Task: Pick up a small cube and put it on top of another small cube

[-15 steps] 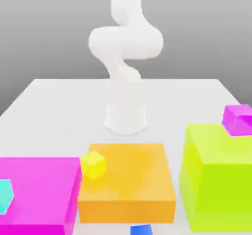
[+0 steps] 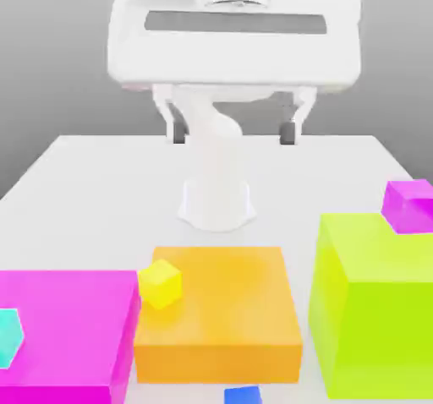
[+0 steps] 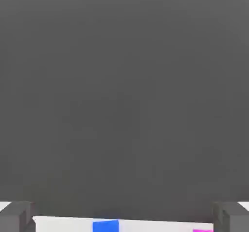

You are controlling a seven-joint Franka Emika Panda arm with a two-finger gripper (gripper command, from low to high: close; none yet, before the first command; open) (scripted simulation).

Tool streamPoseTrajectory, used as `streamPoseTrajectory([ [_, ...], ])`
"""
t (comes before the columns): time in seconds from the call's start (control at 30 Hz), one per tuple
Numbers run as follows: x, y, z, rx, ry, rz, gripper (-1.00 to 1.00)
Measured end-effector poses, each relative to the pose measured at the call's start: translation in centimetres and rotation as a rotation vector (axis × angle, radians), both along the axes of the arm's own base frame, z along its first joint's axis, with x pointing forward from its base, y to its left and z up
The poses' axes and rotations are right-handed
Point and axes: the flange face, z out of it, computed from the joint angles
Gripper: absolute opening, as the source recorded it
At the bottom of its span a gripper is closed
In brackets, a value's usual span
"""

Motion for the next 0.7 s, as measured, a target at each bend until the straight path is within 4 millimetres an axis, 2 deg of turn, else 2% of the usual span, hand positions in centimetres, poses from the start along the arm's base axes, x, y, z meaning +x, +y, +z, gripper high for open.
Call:
streamPoseTrajectory([
  [0.23, 1.9, 0.9, -12.6, -0.005, 0.176, 0.031, 0.00],
  [0.43, 1.0, 1.5, -23.6, -0.003, 0.327, 0.056, 0.00],
  [0.6, 0.7, 1.6, -31.1, -0.002, 0.355, 0.060, 0.00],
  [0.63, 0.7, 1.6, -31.9, -0.002, 0.356, 0.061, -1.00],
  [0.7, 0.7, 1.6, -31.9, -0.002, 0.356, 0.061, -1.00],
])
